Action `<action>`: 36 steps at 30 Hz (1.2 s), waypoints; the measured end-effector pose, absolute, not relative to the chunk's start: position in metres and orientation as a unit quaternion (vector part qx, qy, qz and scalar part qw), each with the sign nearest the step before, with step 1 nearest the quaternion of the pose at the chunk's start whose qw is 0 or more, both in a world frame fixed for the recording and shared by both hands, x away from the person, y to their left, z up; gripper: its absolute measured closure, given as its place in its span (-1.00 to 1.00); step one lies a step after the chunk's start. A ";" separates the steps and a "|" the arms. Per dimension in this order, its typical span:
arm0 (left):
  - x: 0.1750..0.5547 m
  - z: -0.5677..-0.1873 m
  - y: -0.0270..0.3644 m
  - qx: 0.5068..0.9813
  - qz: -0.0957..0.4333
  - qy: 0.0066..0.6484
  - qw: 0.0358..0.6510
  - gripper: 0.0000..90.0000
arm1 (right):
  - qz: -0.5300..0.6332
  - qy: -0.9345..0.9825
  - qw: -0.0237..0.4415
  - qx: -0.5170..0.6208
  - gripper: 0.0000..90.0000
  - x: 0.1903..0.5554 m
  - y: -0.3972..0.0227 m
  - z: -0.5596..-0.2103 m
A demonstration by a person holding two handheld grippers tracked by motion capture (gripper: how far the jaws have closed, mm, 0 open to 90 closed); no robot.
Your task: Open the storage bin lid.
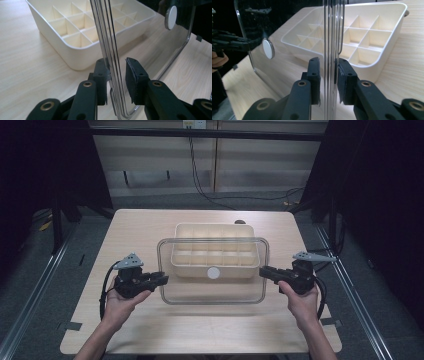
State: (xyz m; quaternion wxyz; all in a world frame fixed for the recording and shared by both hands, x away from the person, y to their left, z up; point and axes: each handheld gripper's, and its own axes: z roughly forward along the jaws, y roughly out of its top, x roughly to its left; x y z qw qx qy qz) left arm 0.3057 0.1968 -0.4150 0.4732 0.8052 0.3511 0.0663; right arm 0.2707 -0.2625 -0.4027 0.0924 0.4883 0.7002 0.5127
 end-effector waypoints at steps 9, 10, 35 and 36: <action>0.295 -0.414 0.199 0.809 0.069 0.346 0.471 0.59 | 0.512 0.702 0.086 0.487 0.66 0.257 -0.261 -0.405; 0.292 -0.414 0.200 0.810 0.068 0.346 0.469 0.59 | 0.511 0.704 0.086 0.485 0.66 0.255 -0.260 -0.404; 0.266 -0.425 0.202 0.817 0.054 0.353 0.453 0.58 | 0.489 0.719 0.067 0.488 0.66 0.226 -0.256 -0.415; 0.266 -0.425 0.202 0.817 0.054 0.353 0.453 0.58 | 0.489 0.719 0.067 0.488 0.66 0.226 -0.256 -0.415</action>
